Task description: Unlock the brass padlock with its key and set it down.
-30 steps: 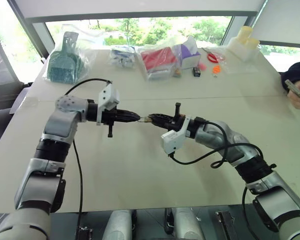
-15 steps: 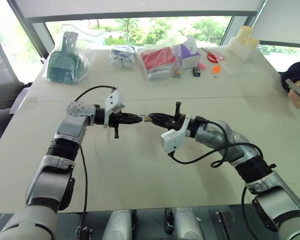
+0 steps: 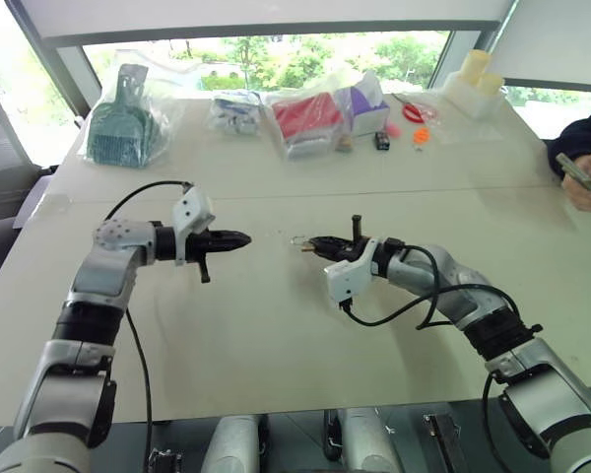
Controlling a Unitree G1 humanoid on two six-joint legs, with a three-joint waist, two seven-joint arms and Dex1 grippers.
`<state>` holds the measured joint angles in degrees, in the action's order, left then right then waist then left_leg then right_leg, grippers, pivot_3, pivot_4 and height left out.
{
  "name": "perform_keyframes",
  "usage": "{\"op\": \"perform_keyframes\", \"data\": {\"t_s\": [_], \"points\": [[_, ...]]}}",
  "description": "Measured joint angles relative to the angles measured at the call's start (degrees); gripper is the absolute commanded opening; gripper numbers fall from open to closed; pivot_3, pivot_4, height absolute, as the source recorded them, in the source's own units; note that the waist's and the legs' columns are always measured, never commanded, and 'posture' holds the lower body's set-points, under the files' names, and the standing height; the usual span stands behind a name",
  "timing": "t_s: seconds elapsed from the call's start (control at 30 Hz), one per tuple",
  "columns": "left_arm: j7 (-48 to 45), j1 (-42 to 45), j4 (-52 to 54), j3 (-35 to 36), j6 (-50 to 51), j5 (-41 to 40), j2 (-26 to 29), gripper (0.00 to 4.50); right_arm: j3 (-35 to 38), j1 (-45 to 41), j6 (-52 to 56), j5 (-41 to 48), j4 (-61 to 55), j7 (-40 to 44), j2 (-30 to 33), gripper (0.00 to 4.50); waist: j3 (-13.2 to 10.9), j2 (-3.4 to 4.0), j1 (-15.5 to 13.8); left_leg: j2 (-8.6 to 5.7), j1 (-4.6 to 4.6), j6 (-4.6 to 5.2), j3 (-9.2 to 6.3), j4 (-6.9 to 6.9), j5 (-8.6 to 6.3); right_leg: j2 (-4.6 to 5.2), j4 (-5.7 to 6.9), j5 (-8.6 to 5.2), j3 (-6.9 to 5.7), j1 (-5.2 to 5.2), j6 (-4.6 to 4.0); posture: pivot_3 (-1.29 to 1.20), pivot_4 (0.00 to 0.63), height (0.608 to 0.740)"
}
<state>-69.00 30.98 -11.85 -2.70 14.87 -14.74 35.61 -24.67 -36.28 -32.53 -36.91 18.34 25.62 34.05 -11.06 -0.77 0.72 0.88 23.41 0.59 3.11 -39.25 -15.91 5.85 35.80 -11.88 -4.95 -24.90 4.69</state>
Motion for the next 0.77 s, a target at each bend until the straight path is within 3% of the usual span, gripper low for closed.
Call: {"op": "perform_keyframes", "data": {"t_s": [0.07, 0.27, 0.5, 0.6, 0.77], "points": [[1.2, -3.7, 4.6, 0.2, 2.3, -0.9, 0.4, 0.00, -0.2, -0.2, -0.5, -0.1, 1.4, 0.1, 0.1, 1.22, 0.0, 0.00, 0.0, 0.04, -0.02, 0.00, 0.00, 0.01, 0.00, 0.00, 0.02, 0.00, 0.01, -0.01, 0.00, 0.00, 0.150, 0.740], [4.2, -10.3, 14.7, 0.3, 6.4, -2.5, 0.9, 0.00, -0.5, -0.9, -2.3, 0.9, 1.9, 1.1, 0.5, 4.36, 0.0, 0.00, -0.1, 0.04, -0.06, -0.02, -0.01, 0.01, 0.01, 0.02, 0.05, -0.01, 0.04, 0.02, -0.01, 0.00, 0.150, 0.740], [5.7, -10.5, 19.1, 0.2, 8.7, -3.9, 1.6, 0.00, 1.6, 1.9, -0.1, 9.0, -4.0, 10.9, 6.5, 4.45, 0.0, 0.00, -0.5, 0.03, -0.08, -0.02, -0.03, 0.00, 0.01, 0.05, 0.03, -0.01, 0.03, 0.07, -0.01, 0.00, 0.150, 0.740], [6.1, -10.4, 19.2, 0.1, 8.7, -4.2, 1.6, 0.00, 6.1, 5.5, 10.3, 19.0, -7.8, 19.1, 9.0, 4.45, 0.0, 0.00, -0.6, 0.04, -0.10, -0.02, 0.00, 0.00, 0.01, 0.05, 0.03, 0.00, 0.03, 0.09, -0.01, 0.00, 0.150, 0.740], [6.6, -10.1, 19.1, -0.3, 8.1, -4.2, 1.5, 0.00, 14.2, 8.7, 36.8, 37.3, -18.4, 30.5, 10.5, 4.45, 0.0, 0.01, -0.8, 0.07, -0.12, -0.01, -0.02, 0.00, 0.01, 0.04, 0.05, 0.00, 0.02, 0.08, -0.02, 0.00, 0.150, 0.740]]}}
